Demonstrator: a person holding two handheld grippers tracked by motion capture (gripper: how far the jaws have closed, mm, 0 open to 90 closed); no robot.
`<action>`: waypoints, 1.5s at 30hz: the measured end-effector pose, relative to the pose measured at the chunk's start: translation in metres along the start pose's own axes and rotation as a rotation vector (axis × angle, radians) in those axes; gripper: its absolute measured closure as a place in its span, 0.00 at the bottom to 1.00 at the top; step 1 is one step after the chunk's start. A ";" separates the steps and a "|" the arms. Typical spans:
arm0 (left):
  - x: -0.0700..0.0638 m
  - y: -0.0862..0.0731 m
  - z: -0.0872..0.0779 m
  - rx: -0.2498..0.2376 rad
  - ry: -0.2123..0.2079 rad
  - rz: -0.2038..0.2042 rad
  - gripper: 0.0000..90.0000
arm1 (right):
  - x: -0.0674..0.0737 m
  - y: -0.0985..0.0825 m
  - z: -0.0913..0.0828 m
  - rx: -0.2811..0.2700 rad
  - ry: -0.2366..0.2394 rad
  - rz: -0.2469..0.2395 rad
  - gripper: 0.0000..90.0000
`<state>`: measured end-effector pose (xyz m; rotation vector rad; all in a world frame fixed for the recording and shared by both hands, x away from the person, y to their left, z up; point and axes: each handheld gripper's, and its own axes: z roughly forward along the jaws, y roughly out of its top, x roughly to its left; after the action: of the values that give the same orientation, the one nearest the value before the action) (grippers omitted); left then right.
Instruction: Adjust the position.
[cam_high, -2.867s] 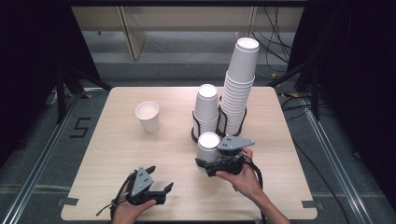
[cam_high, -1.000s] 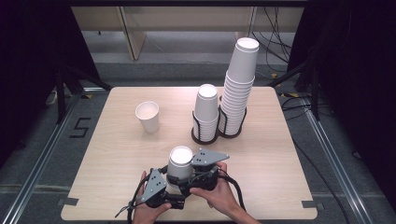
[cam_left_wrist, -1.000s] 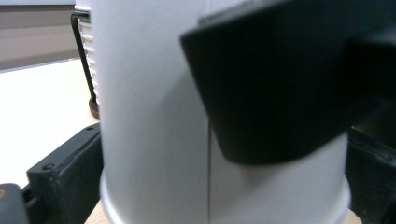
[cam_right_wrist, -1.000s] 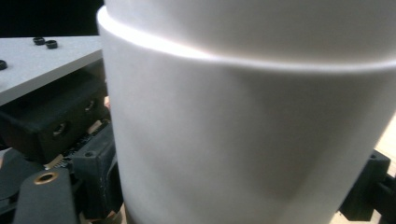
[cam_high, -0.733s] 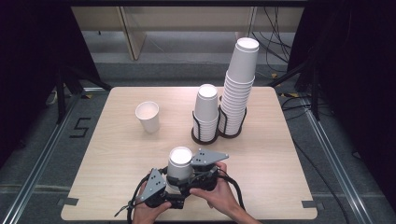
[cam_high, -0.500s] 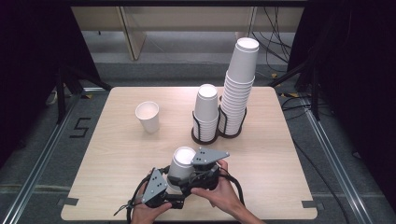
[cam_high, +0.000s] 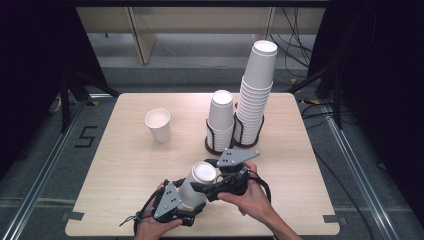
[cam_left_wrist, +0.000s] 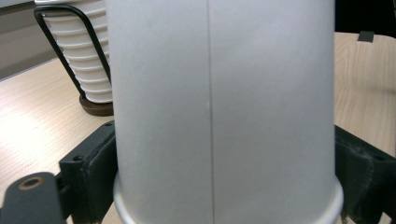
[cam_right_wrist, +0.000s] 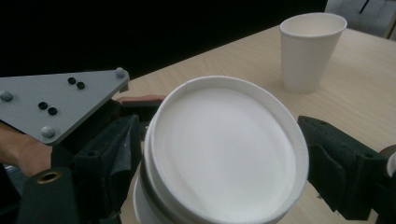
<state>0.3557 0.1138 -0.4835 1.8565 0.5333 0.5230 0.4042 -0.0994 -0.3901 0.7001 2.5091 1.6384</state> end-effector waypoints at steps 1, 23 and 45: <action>-0.001 0.000 -0.001 0.015 0.003 0.009 0.12 | -0.002 -0.001 -0.001 0.001 -0.006 -0.002 0.19; -0.002 0.001 -0.006 -0.170 0.037 -0.016 0.04 | -0.018 -0.003 -0.008 -0.132 0.110 0.223 0.28; 0.005 0.004 -0.007 -0.049 -0.026 0.011 0.17 | -0.030 -0.010 -0.008 -0.060 0.130 0.231 0.23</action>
<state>0.3561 0.1205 -0.4770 1.8180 0.4892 0.5145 0.4253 -0.1218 -0.4010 0.9365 2.5338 1.8827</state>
